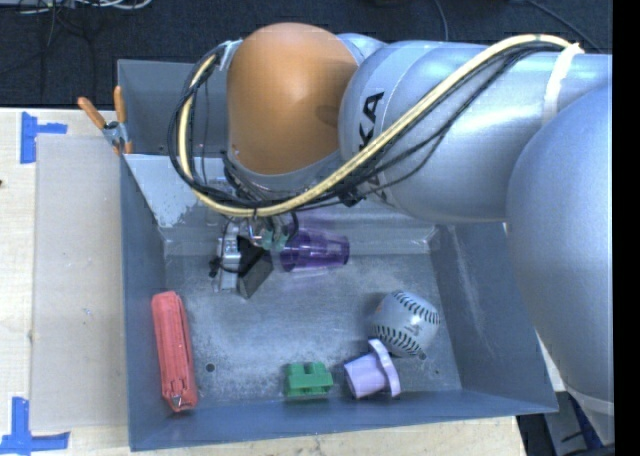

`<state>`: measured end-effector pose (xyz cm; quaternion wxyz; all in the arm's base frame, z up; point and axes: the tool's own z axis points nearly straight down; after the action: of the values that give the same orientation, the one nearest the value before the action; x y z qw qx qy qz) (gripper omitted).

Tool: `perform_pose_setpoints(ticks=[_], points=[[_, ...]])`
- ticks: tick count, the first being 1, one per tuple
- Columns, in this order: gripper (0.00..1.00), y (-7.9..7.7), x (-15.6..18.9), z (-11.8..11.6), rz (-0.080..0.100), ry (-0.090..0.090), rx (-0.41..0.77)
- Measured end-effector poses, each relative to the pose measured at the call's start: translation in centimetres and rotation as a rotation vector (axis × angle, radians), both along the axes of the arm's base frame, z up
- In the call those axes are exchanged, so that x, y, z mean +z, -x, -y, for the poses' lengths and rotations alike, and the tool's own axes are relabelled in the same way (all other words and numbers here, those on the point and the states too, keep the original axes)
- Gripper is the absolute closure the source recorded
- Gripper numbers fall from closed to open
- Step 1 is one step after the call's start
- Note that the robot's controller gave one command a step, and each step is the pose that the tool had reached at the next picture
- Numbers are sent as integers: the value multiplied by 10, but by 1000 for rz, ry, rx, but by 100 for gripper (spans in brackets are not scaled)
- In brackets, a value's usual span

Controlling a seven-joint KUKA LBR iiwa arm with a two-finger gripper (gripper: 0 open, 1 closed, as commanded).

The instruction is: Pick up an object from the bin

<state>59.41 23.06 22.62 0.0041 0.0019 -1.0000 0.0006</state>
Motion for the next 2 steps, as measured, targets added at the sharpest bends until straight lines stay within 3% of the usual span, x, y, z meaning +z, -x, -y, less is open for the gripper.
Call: perform_pose_setpoints(ticks=[1,2], points=[[0,-2,5,2,7,-2,-5],[0,-14,-91,56,5,-1,72]])
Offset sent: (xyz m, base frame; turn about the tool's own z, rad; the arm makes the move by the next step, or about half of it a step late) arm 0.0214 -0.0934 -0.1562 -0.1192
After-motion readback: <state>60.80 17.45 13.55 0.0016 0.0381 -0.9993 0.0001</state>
